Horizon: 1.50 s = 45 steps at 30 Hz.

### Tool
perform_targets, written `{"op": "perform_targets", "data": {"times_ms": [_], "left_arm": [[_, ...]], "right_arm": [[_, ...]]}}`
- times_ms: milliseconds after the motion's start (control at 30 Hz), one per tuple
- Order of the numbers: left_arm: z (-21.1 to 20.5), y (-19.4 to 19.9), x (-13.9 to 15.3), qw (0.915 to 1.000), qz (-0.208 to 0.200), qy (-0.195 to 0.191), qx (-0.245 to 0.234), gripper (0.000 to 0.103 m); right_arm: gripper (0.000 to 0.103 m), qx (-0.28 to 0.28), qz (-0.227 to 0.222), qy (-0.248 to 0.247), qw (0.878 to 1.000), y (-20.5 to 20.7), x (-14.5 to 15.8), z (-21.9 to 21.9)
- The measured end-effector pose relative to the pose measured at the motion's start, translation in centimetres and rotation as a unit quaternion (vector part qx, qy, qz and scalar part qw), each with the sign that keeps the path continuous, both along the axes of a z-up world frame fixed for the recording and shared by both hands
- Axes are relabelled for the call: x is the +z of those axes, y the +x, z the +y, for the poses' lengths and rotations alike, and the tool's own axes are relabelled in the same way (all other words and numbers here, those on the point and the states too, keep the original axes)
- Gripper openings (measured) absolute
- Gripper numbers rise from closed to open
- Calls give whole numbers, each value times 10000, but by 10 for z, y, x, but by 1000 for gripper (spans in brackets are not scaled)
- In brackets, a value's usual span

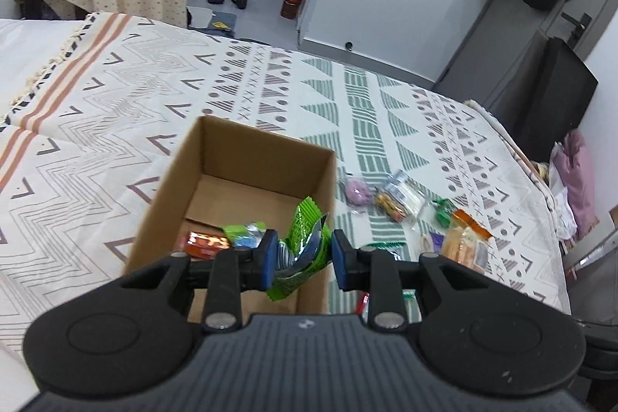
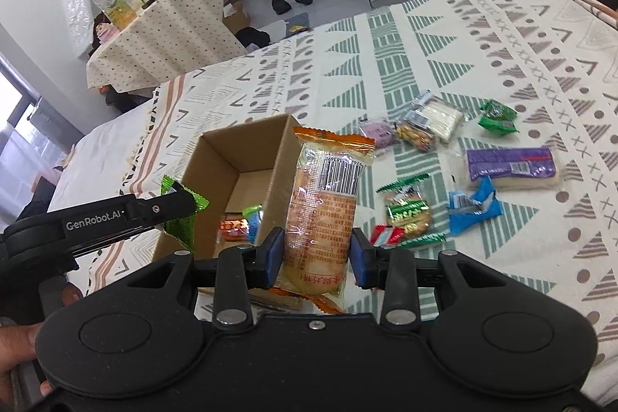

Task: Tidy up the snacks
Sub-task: 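Carry both snacks into the cardboard box and open both grippers, then withdraw both grippers from the box back to the snack pile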

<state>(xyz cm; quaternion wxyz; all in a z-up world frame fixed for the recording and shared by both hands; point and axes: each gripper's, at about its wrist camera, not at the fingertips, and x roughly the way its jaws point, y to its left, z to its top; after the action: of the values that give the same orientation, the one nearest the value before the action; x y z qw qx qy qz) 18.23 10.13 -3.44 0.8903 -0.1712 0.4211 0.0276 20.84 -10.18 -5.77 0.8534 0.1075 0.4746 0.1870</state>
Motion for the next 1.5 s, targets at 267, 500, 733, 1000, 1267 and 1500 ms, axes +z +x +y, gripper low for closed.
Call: {"op": "perform_targets", "data": {"times_ms": [267, 500, 733, 1000, 1267, 1500], "left_arm": [[22, 1, 2, 9998, -97, -91, 169, 30], [39, 4, -2, 9991, -25, -64, 427, 36], [55, -3, -3, 9983, 47, -17, 584, 69], [67, -6, -9, 9977, 302, -56, 599, 78], [50, -11, -14, 9989, 299, 94, 355, 89], [23, -18, -8, 9995, 172, 87, 244, 103]], "right_arm": [[36, 79, 15, -18, 10000, 10, 1, 21], [36, 214, 28, 55, 9998, 13, 3, 46], [39, 213, 56, 209, 9995, 16, -1, 68], [71, -34, 9, 211, 9998, 8, -2, 57], [95, -593, -219, 82, 9980, -11, 6, 6], [103, -770, -265, 6, 9967, -22, 6, -32]]}}
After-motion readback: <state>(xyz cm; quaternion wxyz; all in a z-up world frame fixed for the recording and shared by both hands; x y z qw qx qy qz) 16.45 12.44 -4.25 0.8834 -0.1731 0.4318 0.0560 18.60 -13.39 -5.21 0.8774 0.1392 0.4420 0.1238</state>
